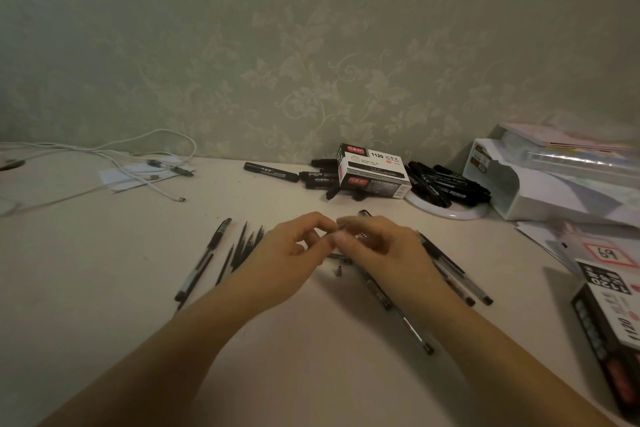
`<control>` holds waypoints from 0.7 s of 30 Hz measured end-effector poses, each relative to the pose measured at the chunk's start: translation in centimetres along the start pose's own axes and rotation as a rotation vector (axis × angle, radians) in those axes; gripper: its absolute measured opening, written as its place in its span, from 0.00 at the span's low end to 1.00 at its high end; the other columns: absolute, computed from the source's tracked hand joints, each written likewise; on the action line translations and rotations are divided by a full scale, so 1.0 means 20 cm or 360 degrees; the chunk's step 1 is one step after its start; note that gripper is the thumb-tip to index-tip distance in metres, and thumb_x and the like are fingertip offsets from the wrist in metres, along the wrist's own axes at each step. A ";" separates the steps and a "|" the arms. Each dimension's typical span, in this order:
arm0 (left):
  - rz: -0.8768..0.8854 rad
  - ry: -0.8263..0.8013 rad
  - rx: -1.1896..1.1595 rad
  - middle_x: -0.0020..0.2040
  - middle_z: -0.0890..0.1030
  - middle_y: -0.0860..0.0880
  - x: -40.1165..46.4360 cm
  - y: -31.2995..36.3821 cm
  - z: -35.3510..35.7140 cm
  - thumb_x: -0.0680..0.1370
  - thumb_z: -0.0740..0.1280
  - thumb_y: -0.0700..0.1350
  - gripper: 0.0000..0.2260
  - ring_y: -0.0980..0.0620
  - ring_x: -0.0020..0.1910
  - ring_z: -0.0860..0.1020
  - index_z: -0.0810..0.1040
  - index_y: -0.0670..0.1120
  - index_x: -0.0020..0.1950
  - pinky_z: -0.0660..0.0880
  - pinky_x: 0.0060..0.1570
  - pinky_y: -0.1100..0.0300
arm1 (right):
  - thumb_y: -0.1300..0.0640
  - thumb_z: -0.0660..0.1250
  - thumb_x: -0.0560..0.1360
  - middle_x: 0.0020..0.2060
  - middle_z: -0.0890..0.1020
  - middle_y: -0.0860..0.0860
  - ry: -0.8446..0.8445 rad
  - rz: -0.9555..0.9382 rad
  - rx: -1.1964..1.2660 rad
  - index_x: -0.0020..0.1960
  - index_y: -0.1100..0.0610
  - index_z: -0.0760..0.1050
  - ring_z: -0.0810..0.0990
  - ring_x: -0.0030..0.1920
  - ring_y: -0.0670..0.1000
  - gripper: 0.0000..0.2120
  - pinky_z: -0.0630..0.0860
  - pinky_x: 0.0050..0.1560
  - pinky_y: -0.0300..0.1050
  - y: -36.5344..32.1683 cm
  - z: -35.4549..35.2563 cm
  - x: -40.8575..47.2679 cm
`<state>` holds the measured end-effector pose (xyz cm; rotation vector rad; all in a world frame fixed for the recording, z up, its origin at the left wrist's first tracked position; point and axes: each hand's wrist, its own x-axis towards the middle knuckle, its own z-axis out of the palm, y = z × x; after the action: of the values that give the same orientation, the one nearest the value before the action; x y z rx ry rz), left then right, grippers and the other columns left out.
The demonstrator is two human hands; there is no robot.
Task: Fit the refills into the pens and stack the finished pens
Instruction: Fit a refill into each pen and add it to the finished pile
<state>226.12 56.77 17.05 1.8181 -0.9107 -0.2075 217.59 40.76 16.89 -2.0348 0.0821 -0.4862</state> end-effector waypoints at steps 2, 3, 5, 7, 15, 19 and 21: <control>-0.0013 0.0084 0.0035 0.34 0.77 0.56 0.01 -0.01 -0.01 0.79 0.63 0.52 0.05 0.59 0.28 0.71 0.78 0.60 0.49 0.68 0.29 0.66 | 0.39 0.69 0.72 0.46 0.78 0.42 -0.0007 -0.0125 -0.0382 0.57 0.42 0.81 0.77 0.47 0.40 0.15 0.72 0.46 0.33 0.02 0.01 0.00; -0.0021 0.0116 0.0054 0.34 0.77 0.55 0.01 -0.02 -0.02 0.79 0.63 0.52 0.05 0.58 0.29 0.72 0.78 0.60 0.48 0.69 0.30 0.64 | 0.39 0.69 0.73 0.46 0.77 0.42 -0.0025 -0.0178 -0.0555 0.58 0.43 0.80 0.75 0.46 0.40 0.16 0.69 0.45 0.33 0.02 0.01 0.00; -0.0039 0.0145 0.0062 0.33 0.77 0.54 0.02 -0.02 -0.02 0.79 0.64 0.52 0.04 0.56 0.30 0.72 0.78 0.60 0.48 0.70 0.32 0.61 | 0.42 0.69 0.75 0.47 0.77 0.43 -0.0113 -0.0253 -0.0872 0.60 0.46 0.80 0.72 0.48 0.41 0.16 0.68 0.47 0.35 0.03 0.01 0.01; -0.0039 0.0143 0.0056 0.32 0.76 0.54 0.02 -0.03 -0.02 0.79 0.64 0.52 0.04 0.56 0.29 0.71 0.79 0.59 0.48 0.69 0.31 0.61 | 0.44 0.68 0.76 0.49 0.77 0.45 -0.0205 -0.0321 -0.1078 0.60 0.47 0.80 0.71 0.50 0.45 0.15 0.68 0.49 0.39 0.04 0.01 0.00; -0.0027 0.0097 0.0117 0.32 0.75 0.55 0.01 -0.04 -0.01 0.79 0.64 0.52 0.04 0.60 0.26 0.68 0.78 0.59 0.47 0.67 0.29 0.66 | 0.57 0.70 0.77 0.40 0.83 0.44 0.0146 -0.0156 -0.0448 0.47 0.50 0.82 0.80 0.43 0.41 0.04 0.73 0.44 0.30 0.02 -0.01 0.01; -0.0001 0.0013 0.0197 0.35 0.76 0.52 0.01 -0.05 0.00 0.78 0.64 0.54 0.03 0.55 0.31 0.72 0.77 0.62 0.48 0.71 0.35 0.61 | 0.55 0.70 0.77 0.40 0.86 0.44 0.0299 0.0078 0.0231 0.46 0.46 0.81 0.84 0.42 0.42 0.04 0.76 0.40 0.28 -0.01 -0.03 0.02; 0.0035 -0.0006 0.0203 0.36 0.77 0.50 0.00 -0.05 0.00 0.78 0.64 0.54 0.03 0.55 0.32 0.72 0.78 0.61 0.48 0.71 0.35 0.60 | 0.57 0.70 0.77 0.40 0.86 0.46 0.0216 0.0057 0.0288 0.46 0.47 0.82 0.85 0.42 0.43 0.04 0.77 0.42 0.30 -0.01 -0.03 0.02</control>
<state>226.58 56.83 16.23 1.9243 -0.9651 -0.1420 217.61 40.27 17.52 -1.8198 0.1510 -0.5875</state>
